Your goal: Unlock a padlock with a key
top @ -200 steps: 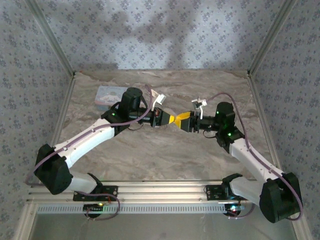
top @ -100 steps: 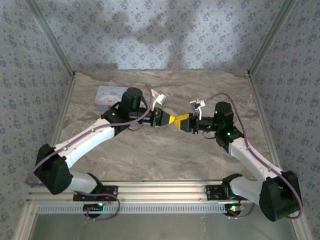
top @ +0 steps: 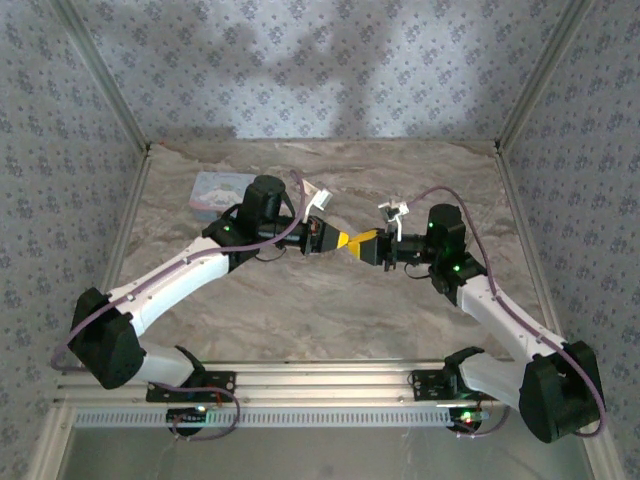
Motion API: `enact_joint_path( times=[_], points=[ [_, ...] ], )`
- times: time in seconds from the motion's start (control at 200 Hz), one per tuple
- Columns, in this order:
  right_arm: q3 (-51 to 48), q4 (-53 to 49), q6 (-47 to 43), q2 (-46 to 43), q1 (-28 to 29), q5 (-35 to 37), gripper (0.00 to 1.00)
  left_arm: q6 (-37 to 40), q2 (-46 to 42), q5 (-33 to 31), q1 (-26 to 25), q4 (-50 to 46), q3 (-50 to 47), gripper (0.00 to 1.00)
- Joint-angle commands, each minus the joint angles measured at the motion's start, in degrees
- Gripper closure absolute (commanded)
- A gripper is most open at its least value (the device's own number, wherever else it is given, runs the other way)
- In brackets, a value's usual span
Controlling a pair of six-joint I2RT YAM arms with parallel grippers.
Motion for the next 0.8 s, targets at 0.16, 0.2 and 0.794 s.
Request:
enact_joint_path(
  times=[0.16,0.2,0.794],
  points=[
    [1.5,-1.6,-1.2,-0.2,0.4,-0.2,0.94,1.1,-1.1,1.5,0.0,0.5,2.1,1.00],
    [1.4,-2.3,-1.5,-0.5,0.4,0.3,0.96,1.1,-1.2,1.0,0.0,0.5,2.2,1.00],
    [-2.8,-22.8,-6.9,-11.4,-2.5,19.7,1.00,1.8,0.4,-37.8,16.5,-21.5,7.2,0.19]
  ],
)
